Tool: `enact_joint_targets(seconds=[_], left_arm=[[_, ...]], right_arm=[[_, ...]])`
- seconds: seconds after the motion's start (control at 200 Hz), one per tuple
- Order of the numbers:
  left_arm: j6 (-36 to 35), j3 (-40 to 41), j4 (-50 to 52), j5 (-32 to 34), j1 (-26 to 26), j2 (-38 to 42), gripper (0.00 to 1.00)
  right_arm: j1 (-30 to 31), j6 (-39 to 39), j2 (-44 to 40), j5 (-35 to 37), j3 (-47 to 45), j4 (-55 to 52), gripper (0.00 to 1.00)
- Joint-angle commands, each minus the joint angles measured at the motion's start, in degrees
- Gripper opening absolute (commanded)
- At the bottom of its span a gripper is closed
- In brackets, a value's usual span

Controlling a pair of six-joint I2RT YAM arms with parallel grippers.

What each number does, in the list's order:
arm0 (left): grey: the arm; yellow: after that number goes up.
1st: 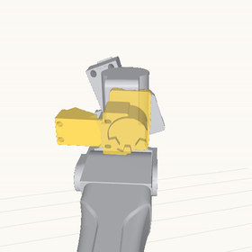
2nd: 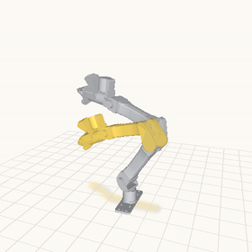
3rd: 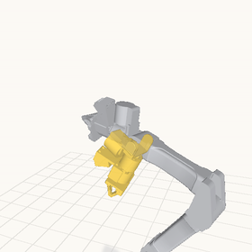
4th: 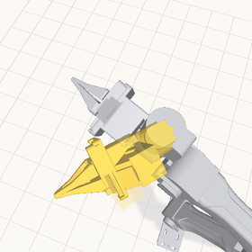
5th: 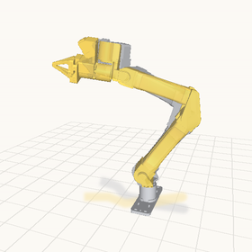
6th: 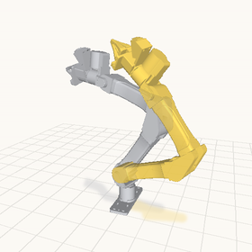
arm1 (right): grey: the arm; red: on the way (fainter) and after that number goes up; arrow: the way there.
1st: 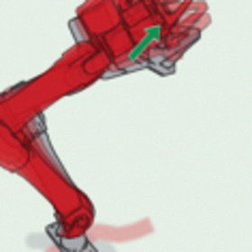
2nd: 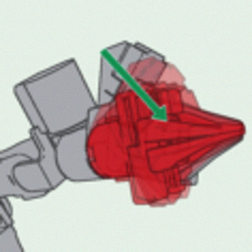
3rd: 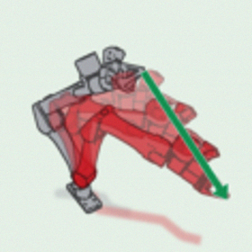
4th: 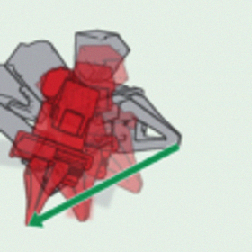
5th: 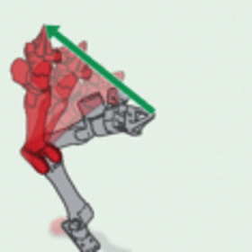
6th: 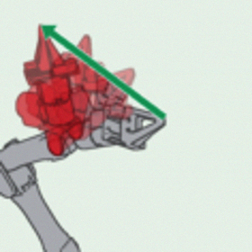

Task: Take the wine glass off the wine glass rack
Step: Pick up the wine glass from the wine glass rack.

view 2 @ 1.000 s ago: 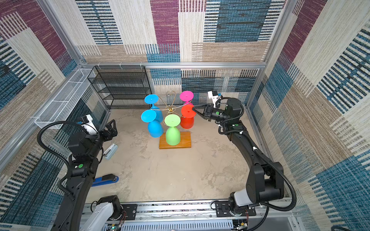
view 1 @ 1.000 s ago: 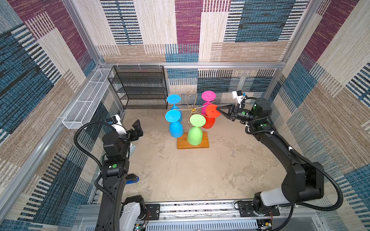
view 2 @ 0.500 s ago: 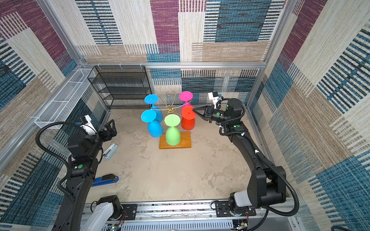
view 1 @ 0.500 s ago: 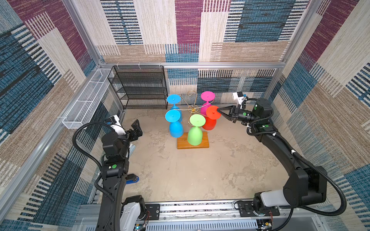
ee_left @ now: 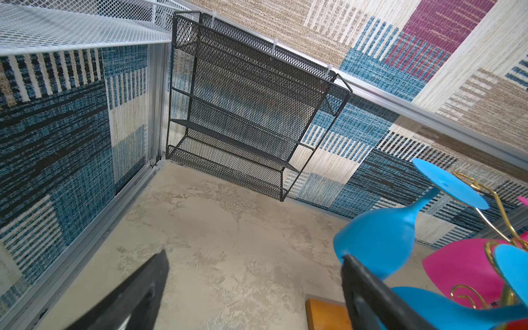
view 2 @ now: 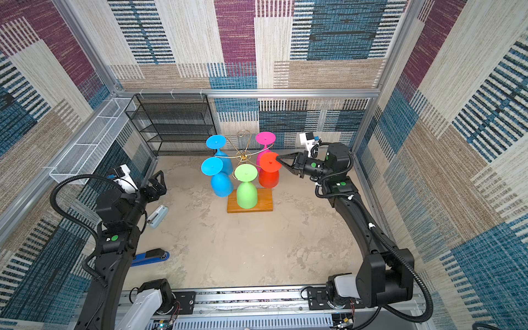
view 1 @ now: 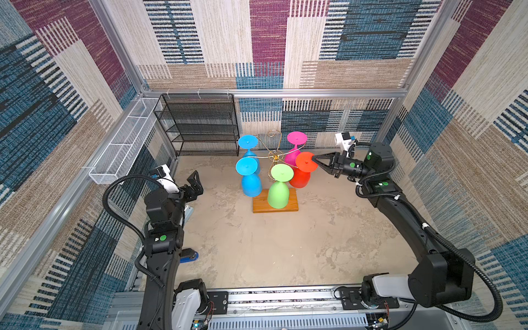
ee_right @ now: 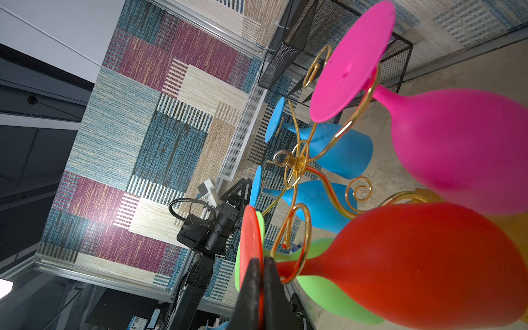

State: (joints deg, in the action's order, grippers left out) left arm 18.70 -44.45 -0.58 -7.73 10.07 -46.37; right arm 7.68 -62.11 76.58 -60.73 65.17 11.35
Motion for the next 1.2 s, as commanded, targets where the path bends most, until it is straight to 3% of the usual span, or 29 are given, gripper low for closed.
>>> enact_joint_targets(seconds=[0.0,0.616,1.197], left_arm=[[1.33,0.11,-1.88,-0.1,0.14,0.23,0.96],[2.21,0.56,-2.31,-0.2,0.89,0.23,0.96],[2.48,0.65,-2.37,-0.24,1.5,0.65,0.96]], right_arm=[[0.27,-1.5,-0.57,0.43,-0.2,2.07,0.0],[4.77,-1.09,2.11,1.75,2.02,2.33,0.0],[5.15,-4.27,6.35,7.12,4.18,8.25,0.0]])
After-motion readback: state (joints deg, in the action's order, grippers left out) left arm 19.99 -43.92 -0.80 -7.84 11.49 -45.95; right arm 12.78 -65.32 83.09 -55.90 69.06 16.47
